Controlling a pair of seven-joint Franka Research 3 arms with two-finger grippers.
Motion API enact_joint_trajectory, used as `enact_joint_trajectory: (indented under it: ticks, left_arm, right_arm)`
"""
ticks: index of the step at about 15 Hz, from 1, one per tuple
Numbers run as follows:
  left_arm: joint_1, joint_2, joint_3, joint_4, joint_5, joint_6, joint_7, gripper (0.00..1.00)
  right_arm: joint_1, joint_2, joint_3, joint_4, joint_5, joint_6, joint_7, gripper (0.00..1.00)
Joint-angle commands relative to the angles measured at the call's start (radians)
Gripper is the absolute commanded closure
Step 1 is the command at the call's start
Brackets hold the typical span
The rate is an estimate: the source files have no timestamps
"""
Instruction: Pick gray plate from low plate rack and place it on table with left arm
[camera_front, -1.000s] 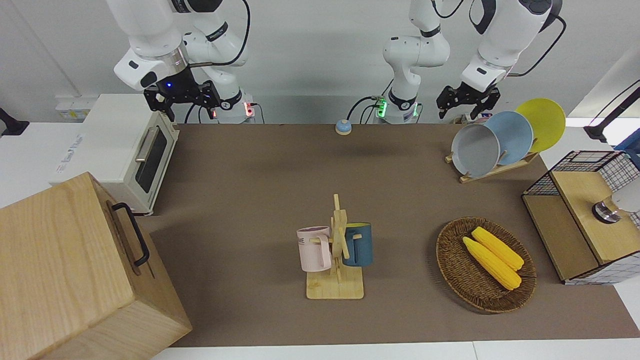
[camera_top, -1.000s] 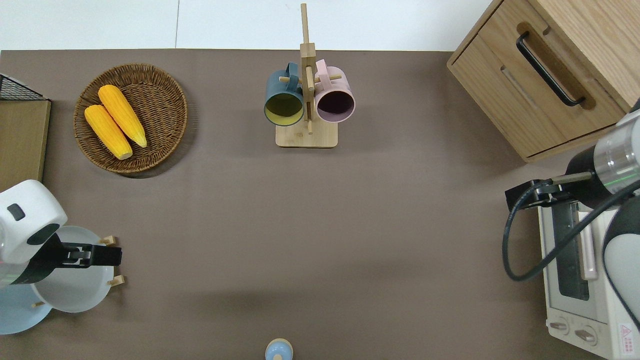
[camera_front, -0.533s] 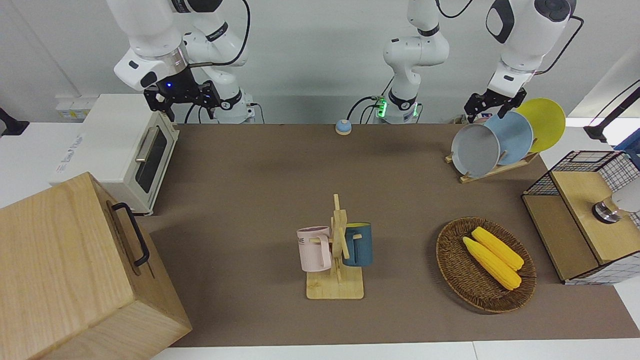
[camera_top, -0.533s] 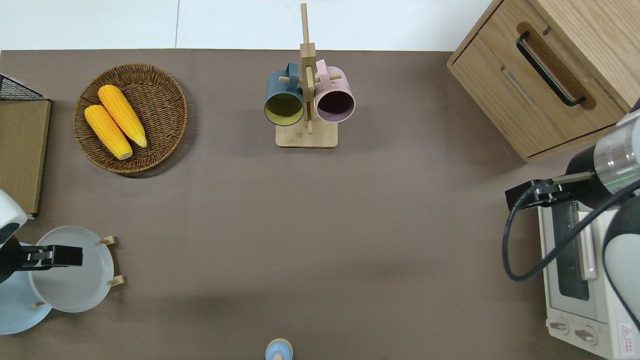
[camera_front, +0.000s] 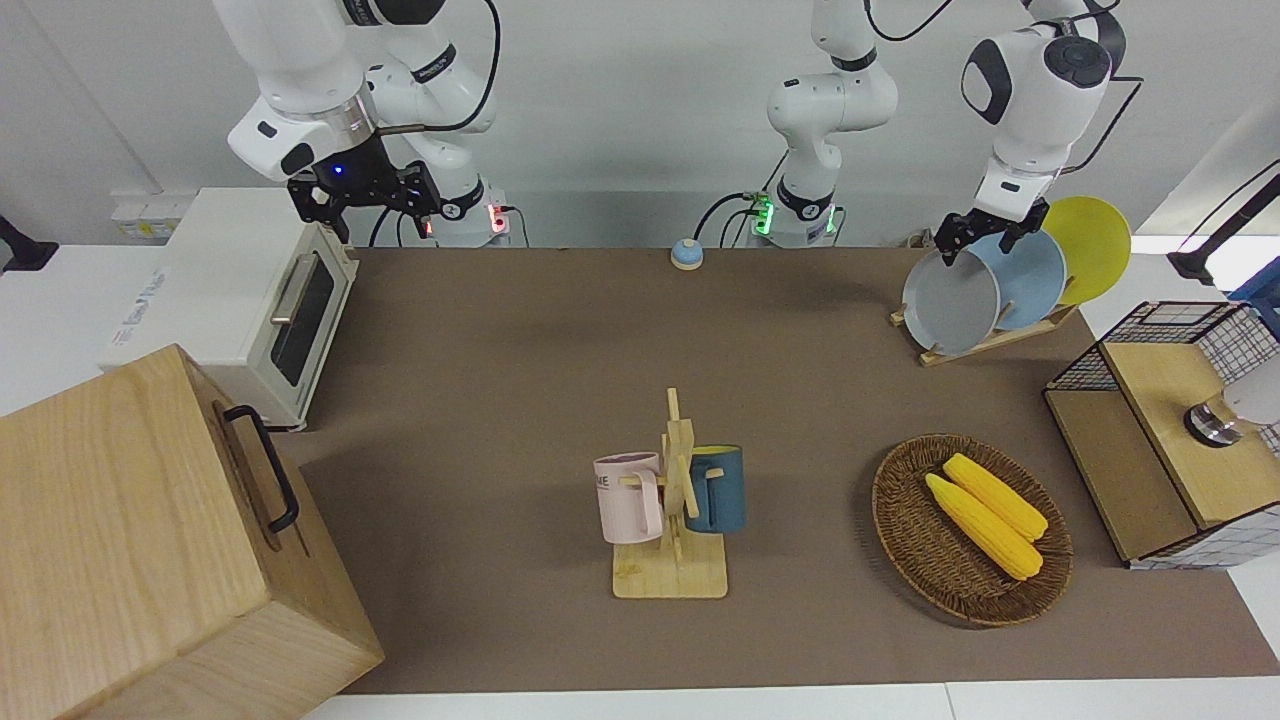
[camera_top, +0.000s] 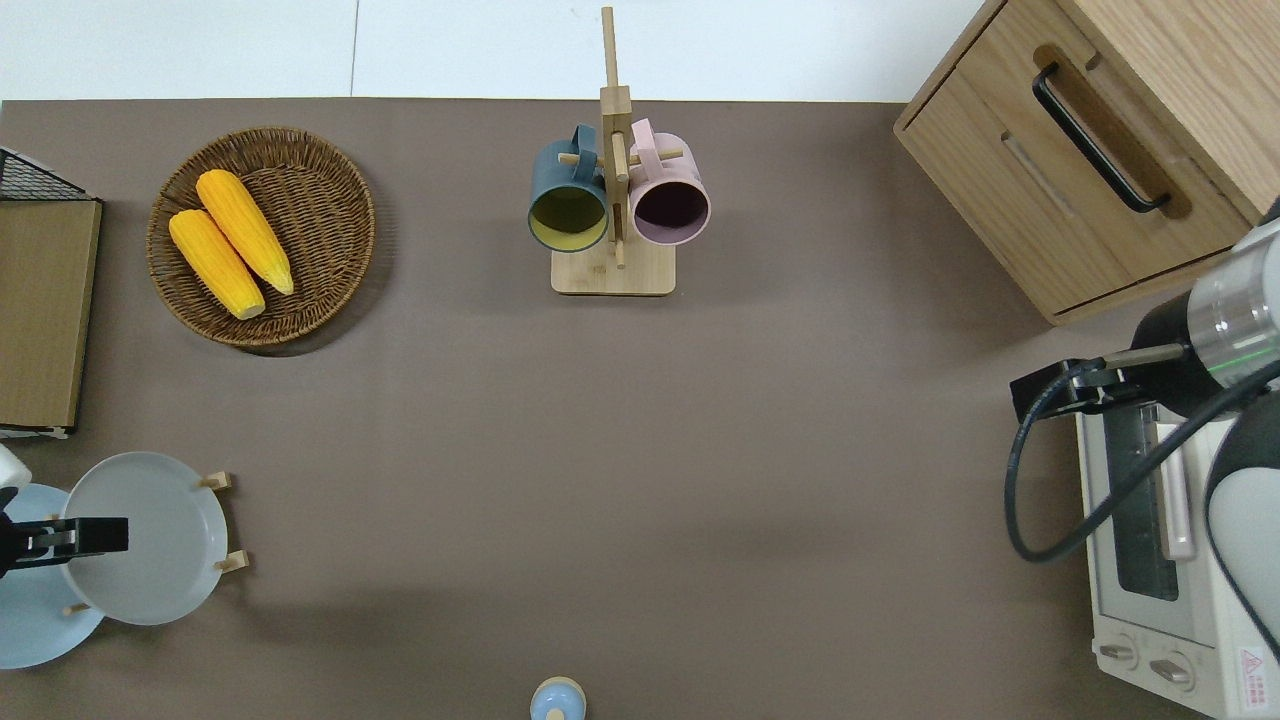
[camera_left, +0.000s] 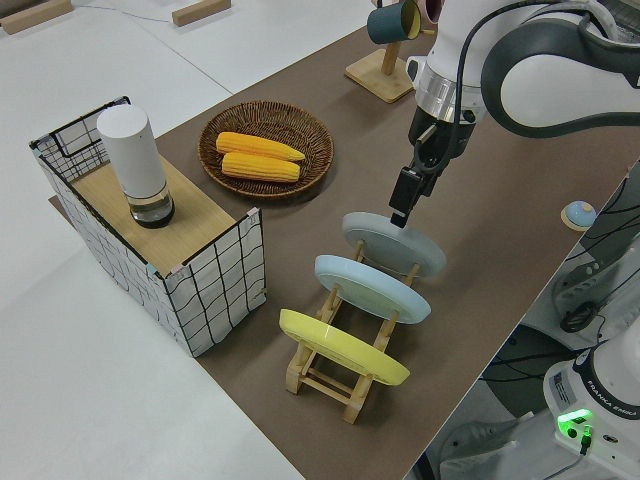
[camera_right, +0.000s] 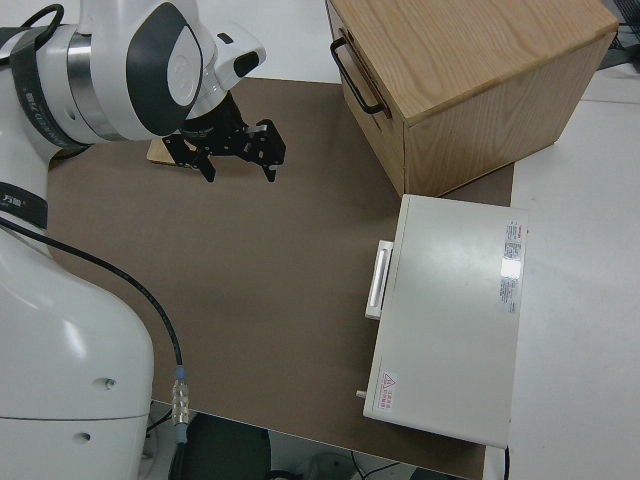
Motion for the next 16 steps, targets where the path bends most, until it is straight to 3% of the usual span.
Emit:
enact_joint_trajectory:
  ticks: [1, 7, 10, 14, 16]
  left_arm:
    - [0.031, -0.038, -0.004, -0.099, 0.064, 0.096, 0.009, 0.01]
    - [0.051, -0.027, -0.004, -0.131, 0.067, 0.145, 0.009, 0.05]
    - [0.050, -0.021, -0.004, -0.124, 0.067, 0.147, 0.009, 0.28]
    - [0.048, -0.013, -0.004, -0.107, 0.067, 0.145, 0.007, 0.68]
    - [0.048, -0.012, -0.004, -0.107, 0.067, 0.147, 0.009, 0.80]
  right_arm:
    - [-0.023, -0.002, 0.021, 0.007, -0.006, -0.011, 0.012, 0.017]
    - [-0.023, -0.002, 0.021, 0.007, -0.006, -0.011, 0.012, 0.017]
    - [-0.023, -0.002, 0.021, 0.007, -0.006, -0.011, 0.012, 0.017]
    - [-0.023, -0.002, 0.021, 0.007, -0.006, -0.011, 0.012, 0.017]
    - [-0.023, -0.002, 0.021, 0.006, -0.006, -0.011, 0.012, 0.017]
